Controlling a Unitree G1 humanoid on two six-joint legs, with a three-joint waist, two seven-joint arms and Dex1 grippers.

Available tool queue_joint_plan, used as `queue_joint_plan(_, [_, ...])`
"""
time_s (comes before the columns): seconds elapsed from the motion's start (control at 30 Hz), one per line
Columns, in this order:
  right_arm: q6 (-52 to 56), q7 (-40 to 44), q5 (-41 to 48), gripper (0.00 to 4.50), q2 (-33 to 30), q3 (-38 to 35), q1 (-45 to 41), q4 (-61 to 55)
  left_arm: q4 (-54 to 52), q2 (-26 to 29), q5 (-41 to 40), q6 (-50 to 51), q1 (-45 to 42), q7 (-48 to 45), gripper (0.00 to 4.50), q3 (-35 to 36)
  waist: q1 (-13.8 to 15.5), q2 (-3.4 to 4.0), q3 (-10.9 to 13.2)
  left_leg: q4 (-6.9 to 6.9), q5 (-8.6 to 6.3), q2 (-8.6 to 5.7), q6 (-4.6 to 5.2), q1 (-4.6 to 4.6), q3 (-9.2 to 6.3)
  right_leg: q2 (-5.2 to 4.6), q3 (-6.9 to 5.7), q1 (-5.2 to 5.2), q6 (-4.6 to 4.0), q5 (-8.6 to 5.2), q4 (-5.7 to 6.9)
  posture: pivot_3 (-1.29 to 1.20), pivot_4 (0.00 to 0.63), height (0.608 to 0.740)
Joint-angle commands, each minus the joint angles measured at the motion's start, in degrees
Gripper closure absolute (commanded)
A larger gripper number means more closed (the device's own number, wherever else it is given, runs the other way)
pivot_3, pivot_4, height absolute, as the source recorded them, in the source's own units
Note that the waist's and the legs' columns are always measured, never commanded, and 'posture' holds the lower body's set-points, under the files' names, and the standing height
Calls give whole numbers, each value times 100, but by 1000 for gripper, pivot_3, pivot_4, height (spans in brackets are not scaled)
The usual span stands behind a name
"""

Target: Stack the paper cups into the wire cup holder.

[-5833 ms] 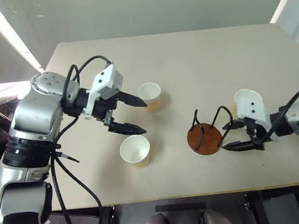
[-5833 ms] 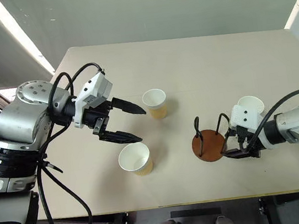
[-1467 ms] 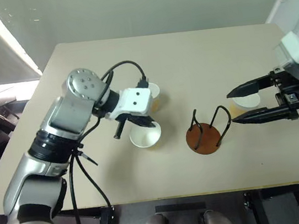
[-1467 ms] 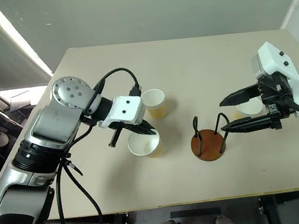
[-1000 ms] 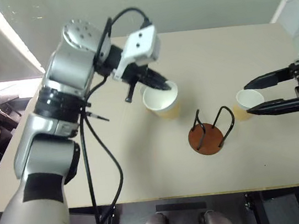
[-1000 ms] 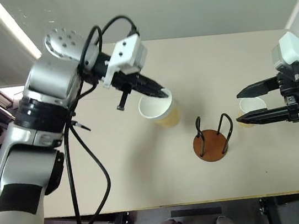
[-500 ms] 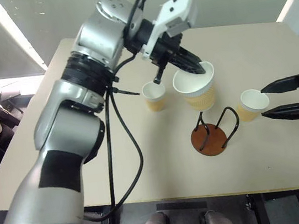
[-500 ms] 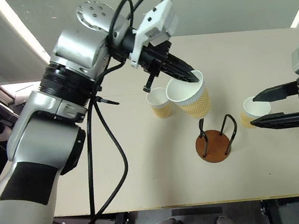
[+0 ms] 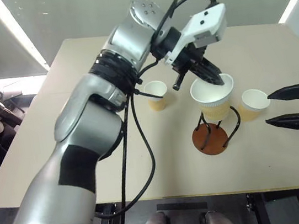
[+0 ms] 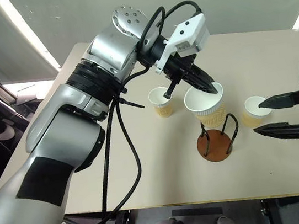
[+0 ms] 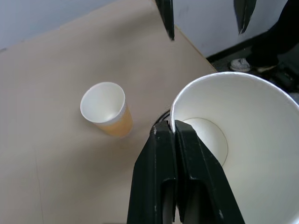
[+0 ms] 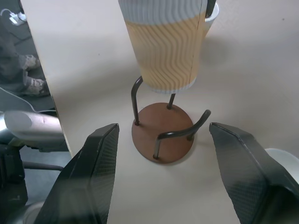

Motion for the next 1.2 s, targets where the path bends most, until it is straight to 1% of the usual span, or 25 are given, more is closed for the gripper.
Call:
queue_joint_plan(0.03, [98,-75,138,1310,8,-410,32,-143,-14,-105,-56,-190,-108,-188,4485,-14,1,0,0,4,0,-1,1,-3,0,-1,1,0,6,3,0,0,150,740])
queue_joint_plan(0.27, [95,-160,200,1310,-7,-430,75,-169,126,-272,125,-294,-29,-188,4485,23,1,0,0,15,-1,-2,7,3,15,-1,9,3,13,7,0,0,150,740])
queue_joint_plan(0.3, [87,-181,218,1310,-16,-411,68,-163,166,-293,206,-369,-14,-188,4295,25,1,0,0,15,-1,-2,7,4,15,-2,9,3,13,7,0,0,150,740])
queue_joint_plan(0.4, [63,-230,264,1310,-32,-367,50,-146,301,-370,425,-517,17,-188,3544,84,2,0,0,17,0,-2,9,2,16,-1,9,3,14,6,1,0,150,740])
queue_joint_plan(0.53, [41,-281,307,1310,-38,-330,43,-141,581,-560,706,-604,3,-188,2096,359,2,0,0,18,0,-2,10,2,18,-1,9,2,15,6,2,0,150,740])
queue_joint_plan(0.6, [26,-324,338,1310,-46,-291,20,-126,635,-642,753,-553,11,-188,1413,481,3,-1,0,18,0,-2,10,2,18,-1,9,3,16,5,2,0,150,740])
queue_joint_plan(0.7, [0,-356,343,1310,-72,-248,7,-98,644,-689,813,-516,9,-188,273,594,4,-1,0,19,0,-2,11,0,21,-1,10,2,18,6,5,0,150,740])
queue_joint_plan(0.73, [-11,-362,339,1310,-80,-238,6,-90,668,-701,857,-524,0,-188,54,649,4,-1,0,19,0,-2,11,0,21,-1,10,2,18,6,5,0,150,740])
queue_joint_plan(0.83, [-86,-428,310,1310,-90,-171,-35,-60,762,-706,969,-536,-59,-188,54,896,3,-1,0,19,0,-2,11,2,22,-1,11,2,19,5,4,0,150,740])
queue_joint_plan(0.9, [-178,-532,239,1310,-85,-73,-88,-39,894,-703,1043,-497,-156,-176,54,1212,3,0,0,19,0,-2,12,3,25,-1,13,0,20,4,4,0,150,740])
queue_joint_plan(1.0, [-305,-661,117,1310,-107,156,-101,3,966,-581,1034,-340,-240,-186,54,1678,2,0,0,21,0,-2,13,3,26,-1,14,-2,24,2,3,0,150,740])
queue_joint_plan(1.07, [-375,-716,89,1310,-116,276,-127,49,937,-504,1042,-250,-243,-188,54,1863,2,0,0,21,0,-2,14,4,30,-1,17,-3,24,1,2,0,150,740])
queue_joint_plan(1.2, [-717,-828,-65,1310,-131,821,-297,204,451,77,782,-85,37,-188,54,1957,-13,1,0,20,0,-3,15,4,35,-1,24,-11,28,0,1,0,150,740])
